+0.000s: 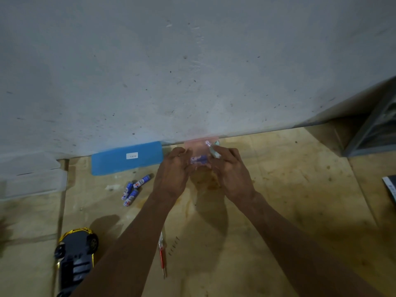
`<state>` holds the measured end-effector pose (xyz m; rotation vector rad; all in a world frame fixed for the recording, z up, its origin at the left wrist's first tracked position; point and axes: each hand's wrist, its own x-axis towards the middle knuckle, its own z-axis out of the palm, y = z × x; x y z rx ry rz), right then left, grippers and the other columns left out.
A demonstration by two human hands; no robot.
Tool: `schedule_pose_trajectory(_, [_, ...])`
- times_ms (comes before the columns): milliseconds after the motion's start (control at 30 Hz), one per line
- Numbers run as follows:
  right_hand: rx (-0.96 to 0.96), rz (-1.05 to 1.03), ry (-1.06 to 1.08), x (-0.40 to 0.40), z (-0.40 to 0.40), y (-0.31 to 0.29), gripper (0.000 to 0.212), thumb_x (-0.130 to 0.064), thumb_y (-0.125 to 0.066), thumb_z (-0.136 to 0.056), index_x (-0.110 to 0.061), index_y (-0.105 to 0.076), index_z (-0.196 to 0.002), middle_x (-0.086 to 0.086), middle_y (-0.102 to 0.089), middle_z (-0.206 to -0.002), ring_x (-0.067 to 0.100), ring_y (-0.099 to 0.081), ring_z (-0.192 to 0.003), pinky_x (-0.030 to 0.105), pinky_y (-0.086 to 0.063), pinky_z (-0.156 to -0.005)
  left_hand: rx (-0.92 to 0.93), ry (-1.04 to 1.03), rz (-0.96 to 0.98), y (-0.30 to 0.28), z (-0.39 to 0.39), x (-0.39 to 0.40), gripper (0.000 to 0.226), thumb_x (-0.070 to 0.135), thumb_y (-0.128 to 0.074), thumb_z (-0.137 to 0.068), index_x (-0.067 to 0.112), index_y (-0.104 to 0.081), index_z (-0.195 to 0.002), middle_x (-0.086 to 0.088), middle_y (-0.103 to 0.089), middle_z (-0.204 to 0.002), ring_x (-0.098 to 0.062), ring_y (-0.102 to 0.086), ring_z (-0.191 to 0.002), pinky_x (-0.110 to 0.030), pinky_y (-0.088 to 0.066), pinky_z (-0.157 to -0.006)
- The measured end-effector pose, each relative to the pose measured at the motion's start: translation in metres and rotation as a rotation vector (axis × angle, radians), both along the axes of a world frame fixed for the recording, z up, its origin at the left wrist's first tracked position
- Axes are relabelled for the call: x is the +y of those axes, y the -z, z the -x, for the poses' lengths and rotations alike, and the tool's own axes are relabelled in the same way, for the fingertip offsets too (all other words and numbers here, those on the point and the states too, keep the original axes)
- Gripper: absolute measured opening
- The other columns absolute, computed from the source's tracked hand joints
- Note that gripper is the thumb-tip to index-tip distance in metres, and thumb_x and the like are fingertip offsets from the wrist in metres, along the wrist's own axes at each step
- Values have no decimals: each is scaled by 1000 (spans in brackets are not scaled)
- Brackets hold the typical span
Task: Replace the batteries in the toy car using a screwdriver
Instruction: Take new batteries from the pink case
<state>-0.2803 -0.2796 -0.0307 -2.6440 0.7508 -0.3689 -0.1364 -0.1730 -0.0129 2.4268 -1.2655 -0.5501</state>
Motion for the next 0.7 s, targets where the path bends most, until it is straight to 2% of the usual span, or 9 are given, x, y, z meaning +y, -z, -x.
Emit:
schedule_pose_trajectory(67, [49, 13, 18, 1, 0, 1, 26, -11, -74, -85, -7, -73, -111, 12, -64, -131, 39, -60, -108, 46, -62, -73, 9, 4, -8, 2, -1, 0, 42, 25, -58, -100, 10, -57, -139, -15, -56, -141, -33, -52, -126, -39, -45, -102])
schedule_pose_trajectory(133, [123, -6, 43, 3, -1, -1, 35, -8, -82, -79, -11, -73, -112, 9, -64, -132, 38, -60, -111, 47, -60, -76, 20, -21, -14, 2, -1, 0, 41, 24, -56, -102, 11, -56, -140, -15, -54, -140, -33, -52, -125, -40, -47, -102])
schedule_pose_trajectory(233, [197, -15, 68, 5, -3, -11, 40, -5, -74, -80, -15, -70, -118, 3, -58, -140, 36, -55, -119, 48, -57, -82, 56, -67, -30, -2, 1, -3, 37, 26, -52, -104, 14, -55, -139, -14, -52, -136, -31, -53, -120, -42, -50, -99])
schedule_pose_trajectory(367, [304, -41, 94, 14, -7, -30, 44, -13, -60, -88, -19, -58, -132, -2, -41, -153, 32, -38, -134, 47, -46, -96, 74, 3, -64, -10, -3, 2, 42, 21, -56, -100, 15, -51, -142, -19, -51, -124, -36, -55, -111, -46, -50, -95])
schedule_pose_trajectory(500, [345, -70, 120, 26, -9, -41, 52, -19, -57, -91, -16, -47, -143, 3, -40, -153, 35, -35, -136, 48, -43, -99, 56, 55, -11, -21, -1, 39, 57, 17, -63, -95, 16, -43, -149, -19, -49, -136, -36, -52, -120, -46, -49, -98])
schedule_pose_trajectory(567, [304, -69, 127, 38, -9, -45, 51, -23, -55, -89, -15, -51, -139, 9, -49, -145, 37, -43, -130, 48, -48, -96, 85, 19, 62, -28, 0, 61, 56, 18, -65, -94, 16, -47, -147, -16, -51, -136, -32, -54, -120, -44, -50, -96])
schedule_pose_trajectory(633, [193, -99, 134, 60, -11, -49, 48, -30, -44, -87, -12, -62, -127, 13, -61, -130, 39, -55, -118, 46, -54, -89, 90, -24, 117, -36, -1, 86, 53, 19, -66, -94, 16, -50, -145, -13, -53, -134, -29, -57, -115, -39, -50, -96])
schedule_pose_trajectory(700, [84, -141, 128, 87, -14, -47, 46, -31, -41, -91, -10, -67, -122, 13, -67, -123, 37, -60, -114, 46, -56, -90, 73, -69, 183, -47, -1, 117, 50, 19, -67, -95, 14, -54, -142, -11, -56, -131, -28, -59, -112, -36, -50, -93])
